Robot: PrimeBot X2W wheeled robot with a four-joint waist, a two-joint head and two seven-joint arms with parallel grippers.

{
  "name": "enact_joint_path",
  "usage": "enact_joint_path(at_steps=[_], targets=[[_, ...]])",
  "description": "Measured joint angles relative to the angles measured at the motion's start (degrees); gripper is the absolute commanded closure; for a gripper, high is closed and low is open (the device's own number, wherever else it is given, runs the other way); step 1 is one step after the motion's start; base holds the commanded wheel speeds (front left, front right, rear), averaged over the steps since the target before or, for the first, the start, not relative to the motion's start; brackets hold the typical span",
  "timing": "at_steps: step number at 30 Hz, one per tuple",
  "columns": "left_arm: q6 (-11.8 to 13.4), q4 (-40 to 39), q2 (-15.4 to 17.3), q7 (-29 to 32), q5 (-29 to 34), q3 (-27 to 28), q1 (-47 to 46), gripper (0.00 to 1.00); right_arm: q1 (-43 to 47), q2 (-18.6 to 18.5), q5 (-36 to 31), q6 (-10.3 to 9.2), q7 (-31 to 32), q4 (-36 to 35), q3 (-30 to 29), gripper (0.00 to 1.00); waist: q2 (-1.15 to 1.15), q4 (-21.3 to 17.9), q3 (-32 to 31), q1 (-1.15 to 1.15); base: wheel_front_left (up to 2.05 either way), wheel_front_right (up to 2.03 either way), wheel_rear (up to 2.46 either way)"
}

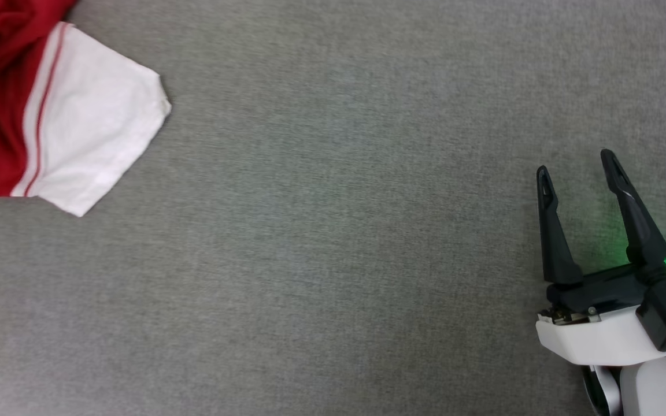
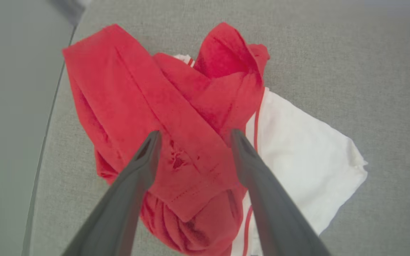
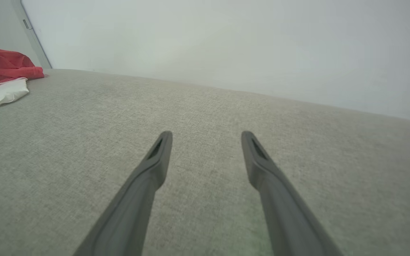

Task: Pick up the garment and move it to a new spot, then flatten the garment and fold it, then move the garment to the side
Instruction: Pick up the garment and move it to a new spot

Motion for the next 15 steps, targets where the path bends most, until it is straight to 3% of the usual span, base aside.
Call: enact_joint_path(at_steps=[4,9,10,11,15], targets=[[0.0,1.16,0.93,8.09,-3.27,-2.87,-0.77,0.0,-0.57,-0.01,0.11,0.0,-0.01,-0.33,0.55,0.0,0.0,-1.69,2.43,0.0,0.0,0.0,0.0],[-0.01,4.61,1.13,5.2,-2.44,-3.1,-1.15,0.0,-0.86,0.0,0.0,0.0,-0.09,-1.18,1.79,0.0,0.0,-3.0,4.52,-0.01,0.0,0.0,0.0],[-0.01,4.98,1.08,4.71,-2.41,-3.42,-1.19,0.08,-0.92,0.0,-0.01,0.0,-0.1,-1.16,1.93,0.0,0.0,-3.16,4.65,-0.01,0.0,0.0,0.0],[-0.01,5.57,1.04,4.33,-2.43,-3.58,-1.3,1.0,-0.95,0.0,-0.01,0.0,-0.1,-1.03,1.99,0.0,0.0,-3.21,4.61,-0.01,0.0,0.0,0.0],[0.0,6.6,0.58,0.49,-1.88,-4.69,-1.46,1.0,-0.93,0.0,-0.18,0.0,-0.1,0.49,2.14,0.0,0.0,-2.98,3.23,-0.01,0.0,0.0,0.0]])
